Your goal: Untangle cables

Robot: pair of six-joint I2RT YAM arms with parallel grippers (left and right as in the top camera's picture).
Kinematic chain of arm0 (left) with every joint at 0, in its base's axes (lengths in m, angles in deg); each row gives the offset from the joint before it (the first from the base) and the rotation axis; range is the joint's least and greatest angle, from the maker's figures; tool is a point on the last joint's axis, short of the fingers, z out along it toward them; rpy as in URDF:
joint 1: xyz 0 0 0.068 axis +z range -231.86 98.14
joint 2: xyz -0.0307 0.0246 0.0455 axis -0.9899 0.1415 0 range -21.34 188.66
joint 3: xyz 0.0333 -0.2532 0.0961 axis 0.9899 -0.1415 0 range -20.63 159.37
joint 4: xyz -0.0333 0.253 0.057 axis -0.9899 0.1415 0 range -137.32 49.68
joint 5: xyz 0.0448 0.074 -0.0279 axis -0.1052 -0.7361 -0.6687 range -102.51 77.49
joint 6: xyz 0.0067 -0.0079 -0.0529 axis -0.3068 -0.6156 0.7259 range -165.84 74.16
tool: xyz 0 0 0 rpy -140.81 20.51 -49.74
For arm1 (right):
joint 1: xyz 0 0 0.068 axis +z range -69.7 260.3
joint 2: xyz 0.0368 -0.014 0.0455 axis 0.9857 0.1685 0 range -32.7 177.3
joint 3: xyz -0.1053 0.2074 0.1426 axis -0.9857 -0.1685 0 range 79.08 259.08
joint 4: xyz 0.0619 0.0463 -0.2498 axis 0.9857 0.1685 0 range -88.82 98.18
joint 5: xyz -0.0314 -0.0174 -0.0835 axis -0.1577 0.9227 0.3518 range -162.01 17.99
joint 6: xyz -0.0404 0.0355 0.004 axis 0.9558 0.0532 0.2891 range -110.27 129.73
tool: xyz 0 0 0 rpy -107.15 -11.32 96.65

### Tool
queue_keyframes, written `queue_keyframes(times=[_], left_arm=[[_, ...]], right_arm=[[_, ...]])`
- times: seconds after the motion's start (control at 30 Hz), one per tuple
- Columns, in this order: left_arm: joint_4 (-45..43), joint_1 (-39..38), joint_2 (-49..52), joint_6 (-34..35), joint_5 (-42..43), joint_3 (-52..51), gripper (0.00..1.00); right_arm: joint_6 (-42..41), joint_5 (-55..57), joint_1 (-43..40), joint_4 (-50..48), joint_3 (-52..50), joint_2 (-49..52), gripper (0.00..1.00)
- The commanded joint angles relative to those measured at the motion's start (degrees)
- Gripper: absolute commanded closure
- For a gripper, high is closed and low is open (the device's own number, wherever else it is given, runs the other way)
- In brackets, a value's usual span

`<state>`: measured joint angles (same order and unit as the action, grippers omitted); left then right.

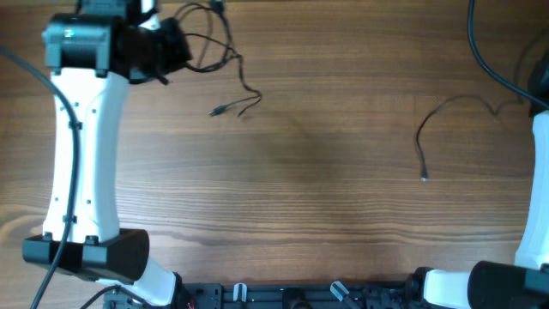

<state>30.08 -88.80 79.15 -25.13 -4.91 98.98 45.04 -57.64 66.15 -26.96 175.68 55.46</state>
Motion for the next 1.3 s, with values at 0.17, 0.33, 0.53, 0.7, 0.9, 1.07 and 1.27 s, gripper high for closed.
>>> queue_keyframes(times=[0.17, 0.33, 0.53, 0.7, 0.9, 1.07, 1.27], left_arm=[[-6.01, -2.71, -1.16, -0.85, 0.92, 0.22, 0.96], [-6.34, -2.54, -1.16, -1.03, -3.56, 0.22, 0.94], [-6.23, -2.54, -1.16, -1.01, -5.09, 0.22, 0.96], [-3.82, -2.6, -1.16, -1.03, -5.09, 0.22, 0.96], [-1.11, -2.6, -1.16, -0.96, -5.07, 0.22, 0.96], [0.07, -2.6, -1.16, -0.98, -5.09, 0.22, 0.96], [0.66, -2.6, -1.16, -1.01, -4.63, 0.22, 0.96]], right_arm=[[11.45, -12.26, -3.48, -26.12, 0.13, 9.57, 0.96], [8.98, -16.13, -8.74, -41.35, 10.03, 22.34, 0.96], [-44.85, -6.25, -21.77, -3.06, 15.5, 30.95, 0.95], [-73.18, -16.74, -27.34, 42.14, 15.45, 32.61, 0.96], [-62.25, -21.68, -25.09, 61.13, 15.41, 32.98, 0.96], [-54.8, -15.58, -23.5, 58.23, 15.41, 33.05, 0.79], [-52.94, -21.88, -23.34, 58.88, 15.41, 33.05, 0.0]])
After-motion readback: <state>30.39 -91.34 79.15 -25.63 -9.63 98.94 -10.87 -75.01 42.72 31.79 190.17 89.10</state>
